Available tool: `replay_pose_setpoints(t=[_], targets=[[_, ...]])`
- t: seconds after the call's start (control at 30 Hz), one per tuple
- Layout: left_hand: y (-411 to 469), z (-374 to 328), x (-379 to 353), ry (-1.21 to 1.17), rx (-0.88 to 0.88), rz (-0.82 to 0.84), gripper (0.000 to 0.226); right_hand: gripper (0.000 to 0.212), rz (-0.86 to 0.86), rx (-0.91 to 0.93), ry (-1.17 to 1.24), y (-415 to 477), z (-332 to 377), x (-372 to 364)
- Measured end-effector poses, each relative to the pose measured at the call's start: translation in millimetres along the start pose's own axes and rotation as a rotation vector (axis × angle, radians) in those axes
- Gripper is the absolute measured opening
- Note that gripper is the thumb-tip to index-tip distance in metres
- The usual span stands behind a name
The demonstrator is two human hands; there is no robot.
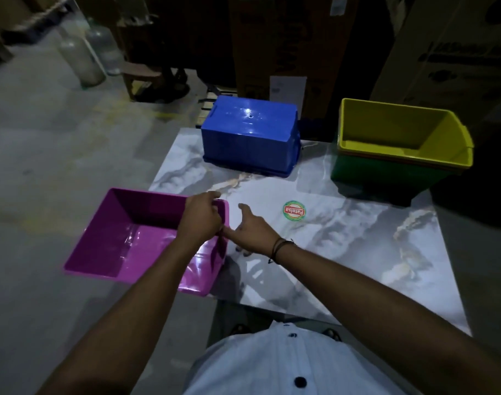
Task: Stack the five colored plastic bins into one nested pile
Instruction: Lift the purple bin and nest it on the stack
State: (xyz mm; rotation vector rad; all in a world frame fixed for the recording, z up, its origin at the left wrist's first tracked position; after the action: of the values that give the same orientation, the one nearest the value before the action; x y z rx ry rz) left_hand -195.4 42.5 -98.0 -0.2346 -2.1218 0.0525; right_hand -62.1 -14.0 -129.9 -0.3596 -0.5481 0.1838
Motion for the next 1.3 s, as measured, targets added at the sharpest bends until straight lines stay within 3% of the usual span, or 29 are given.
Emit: replay_pose_setpoints(t=[0.07,0.13,0.37,0.53,0.67,0.8,1.0,1.1,1.2,1.3], targets=[[-3,6,4,-0.059,-0.07,0.004,0.056,0.079,0.065,-0.043,0.098,2,1,-19],[-3,10,8,-0.092,-0.116,0.008,0.053,0.065,0.021,-0.066,0.16,8,-2,-29],[8,26,14,-0.099,-0.063,-0.107,0.043,0.069,-0.433,-0.05,-0.012,7,-32,45],[9,23,6,0.104,-0.036,-0.166,0.041,0.046,-0.638,-0.086,-0.122,-26,-98,122],[9,10,-9,0.116,-0.028,-0.14,0.039,0.046,-0.724,-0.102,-0.164,-63,-137,170],[8,-20,-27,-0.124,-0.056,-0.017,0.042,0.061,-0.786,-0.224,-0.152,-90,-157,192],[17,-51,-18,-0.221,0.017,0.053,0.036,0.041,-0.798,-0.221,-0.051,-111,-153,210],[30,-79,9,-0.335,0.027,0.065,0.019,0.027,-0.825,-0.217,0.173,-121,-143,240],[38,-103,36,-0.557,0.1,0.096,0.03,0.021,-0.877,-0.211,0.48,-130,-125,270],[41,-120,47,-0.632,0.159,0.135,0.037,0.023,-0.892,-0.167,0.574,-132,-114,290]])
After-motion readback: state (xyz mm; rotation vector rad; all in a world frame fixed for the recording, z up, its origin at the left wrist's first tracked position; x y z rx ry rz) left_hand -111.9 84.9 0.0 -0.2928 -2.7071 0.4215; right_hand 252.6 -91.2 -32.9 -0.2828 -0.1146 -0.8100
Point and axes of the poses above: each hand's wrist, its own y-axis towards the middle knuckle, its own x-axis out of the back of the hand, z = x × y, the point moved 4 cm from there along y, towards the middle knuckle, and after that the axes turned 1 degree about x, right-handed, at the moved point
